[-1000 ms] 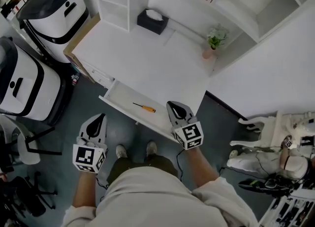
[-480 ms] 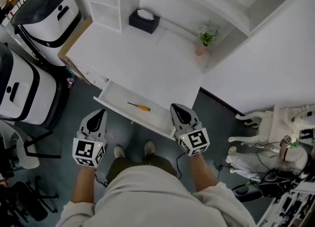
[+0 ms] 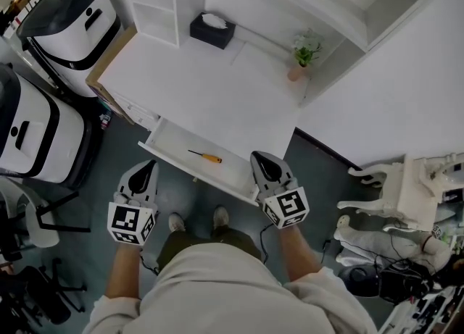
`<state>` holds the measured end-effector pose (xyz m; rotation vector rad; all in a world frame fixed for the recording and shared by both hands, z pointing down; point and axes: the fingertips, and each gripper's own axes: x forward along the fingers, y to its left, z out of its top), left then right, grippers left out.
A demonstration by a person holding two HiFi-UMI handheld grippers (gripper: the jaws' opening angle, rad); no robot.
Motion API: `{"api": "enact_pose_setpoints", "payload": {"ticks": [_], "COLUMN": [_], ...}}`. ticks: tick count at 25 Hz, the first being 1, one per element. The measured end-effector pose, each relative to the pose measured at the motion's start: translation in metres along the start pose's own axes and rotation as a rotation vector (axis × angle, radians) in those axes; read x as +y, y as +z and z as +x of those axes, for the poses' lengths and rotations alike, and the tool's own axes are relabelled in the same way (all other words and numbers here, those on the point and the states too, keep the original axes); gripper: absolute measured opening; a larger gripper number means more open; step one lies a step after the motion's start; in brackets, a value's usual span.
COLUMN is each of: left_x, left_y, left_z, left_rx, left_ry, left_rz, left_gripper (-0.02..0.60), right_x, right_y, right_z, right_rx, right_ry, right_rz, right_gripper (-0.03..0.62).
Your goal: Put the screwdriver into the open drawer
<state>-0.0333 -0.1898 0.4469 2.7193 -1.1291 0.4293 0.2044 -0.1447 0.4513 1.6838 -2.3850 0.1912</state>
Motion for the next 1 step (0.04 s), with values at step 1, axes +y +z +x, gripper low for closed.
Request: {"api": "enact_pose_setpoints", "payload": {"ticks": [1], "left_x": [-0.0001], "left_y": [-0.0001], "left_z": [-0.0004], "left_rx": [0.0], "left_ry": [0.0], "left_rz": [0.0], "left_gripper": [0.005], "right_x": [0.0001], "right_y": [0.0], "right_z": [-0.0001], "right_rx": [-0.001], "right_ry": [0.001], "right_rz": [0.001], "right_gripper": [0.003]}}
